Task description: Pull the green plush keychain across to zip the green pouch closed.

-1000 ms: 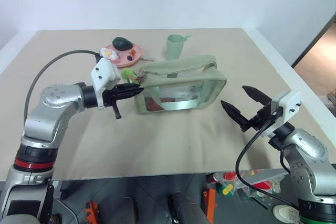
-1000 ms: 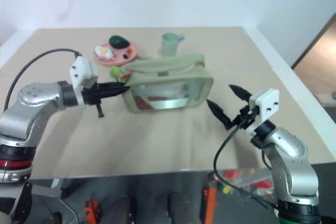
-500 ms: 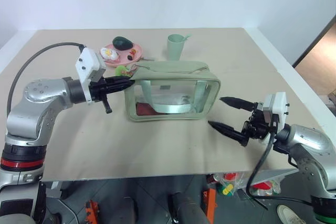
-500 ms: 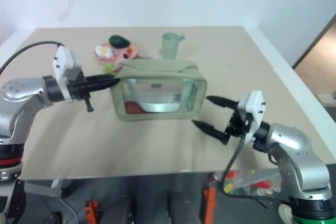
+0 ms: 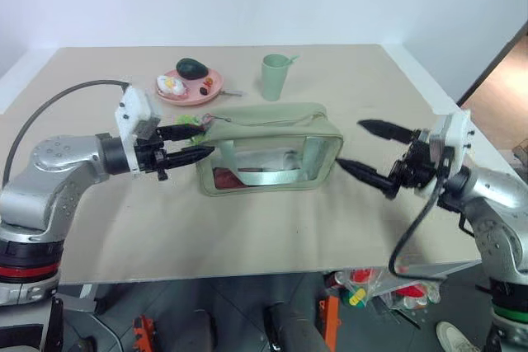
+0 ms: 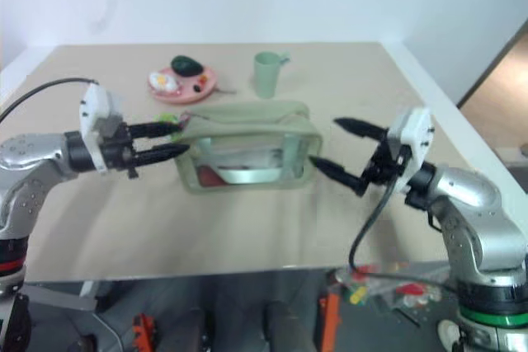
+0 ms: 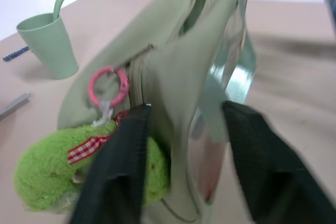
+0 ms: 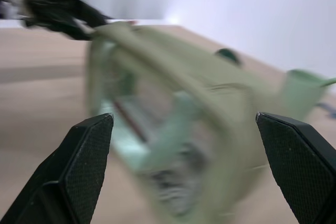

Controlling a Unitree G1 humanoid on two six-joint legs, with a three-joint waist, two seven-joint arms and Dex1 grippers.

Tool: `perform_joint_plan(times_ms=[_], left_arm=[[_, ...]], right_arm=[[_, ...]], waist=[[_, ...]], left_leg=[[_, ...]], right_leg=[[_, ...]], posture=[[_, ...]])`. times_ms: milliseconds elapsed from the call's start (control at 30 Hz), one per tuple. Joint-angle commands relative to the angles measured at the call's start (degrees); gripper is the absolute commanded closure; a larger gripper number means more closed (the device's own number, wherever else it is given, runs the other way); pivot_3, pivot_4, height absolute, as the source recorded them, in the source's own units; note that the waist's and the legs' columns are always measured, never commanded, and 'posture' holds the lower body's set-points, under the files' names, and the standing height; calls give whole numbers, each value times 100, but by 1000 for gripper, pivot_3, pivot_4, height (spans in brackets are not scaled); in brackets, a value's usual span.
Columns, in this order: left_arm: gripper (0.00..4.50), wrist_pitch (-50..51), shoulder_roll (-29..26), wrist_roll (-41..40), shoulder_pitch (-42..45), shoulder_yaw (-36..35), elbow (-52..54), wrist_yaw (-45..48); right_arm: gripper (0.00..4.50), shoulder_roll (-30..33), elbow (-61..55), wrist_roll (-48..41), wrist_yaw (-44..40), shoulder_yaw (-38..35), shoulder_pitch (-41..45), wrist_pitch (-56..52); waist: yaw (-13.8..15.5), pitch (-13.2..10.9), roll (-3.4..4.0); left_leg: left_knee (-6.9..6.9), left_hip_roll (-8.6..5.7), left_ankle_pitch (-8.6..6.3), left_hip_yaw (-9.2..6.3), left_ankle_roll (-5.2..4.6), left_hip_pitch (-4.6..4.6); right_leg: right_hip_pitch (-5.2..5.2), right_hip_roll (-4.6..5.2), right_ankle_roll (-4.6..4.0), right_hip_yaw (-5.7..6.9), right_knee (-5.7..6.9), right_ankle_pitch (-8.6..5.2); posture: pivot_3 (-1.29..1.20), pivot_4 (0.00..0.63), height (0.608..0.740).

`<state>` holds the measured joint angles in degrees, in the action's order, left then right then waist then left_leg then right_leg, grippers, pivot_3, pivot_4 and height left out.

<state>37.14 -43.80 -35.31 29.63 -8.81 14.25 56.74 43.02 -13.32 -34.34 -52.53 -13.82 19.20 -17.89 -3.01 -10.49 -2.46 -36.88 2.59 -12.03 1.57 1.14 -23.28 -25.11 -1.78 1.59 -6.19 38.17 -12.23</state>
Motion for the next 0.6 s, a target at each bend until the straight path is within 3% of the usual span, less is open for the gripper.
perform_joint_plan(times_ms=[33, 100, 300, 333, 600], left_arm=[[709, 606, -185, -786, 31, -625, 270, -84], [35, 938, -260, -1111, -90, -833, 411, -182], [35, 1014, -69, -1341, -768, -1286, 1035, -948], [0, 954, -21, -1311, -861, -1319, 1097, -1073], [0, 369, 642, -824, -1591, -1641, 1569, -2387]], right_arm=[[0, -4, 317, 229, -185, 211, 421, 234], [0, -69, 502, 260, -264, 299, 573, 266], [0, -233, 967, 354, -572, 566, 808, 321], [532, -263, 1011, 365, -596, 587, 834, 331], [3242, -482, 1388, 547, -700, 745, 1074, 372]], waist=[[0, 0, 0], [3, 0, 0], [13, 0, 0], [16, 0, 0], [15, 0, 0]], left_leg=[[0, 2, 0, 0, 0, 0], [4, 5, 0, -2, 0, 0], [12, 4, -2, -3, -1, -2], [12, 4, -2, -2, -1, -1], [1, 4, -1, -1, 0, 2]], right_leg=[[0, -1, 0, 1, 0, 0], [-1, -4, -1, 4, 0, 0], [-3, 1, -1, 4, -1, -6], [-2, 3, -1, 4, -1, -6], [2, 1, -5, 3, 0, 1]], posture=[[0, 150, 740], [0, 150, 740], [0, 150, 740], [0, 150, 740], [0, 150, 740]])
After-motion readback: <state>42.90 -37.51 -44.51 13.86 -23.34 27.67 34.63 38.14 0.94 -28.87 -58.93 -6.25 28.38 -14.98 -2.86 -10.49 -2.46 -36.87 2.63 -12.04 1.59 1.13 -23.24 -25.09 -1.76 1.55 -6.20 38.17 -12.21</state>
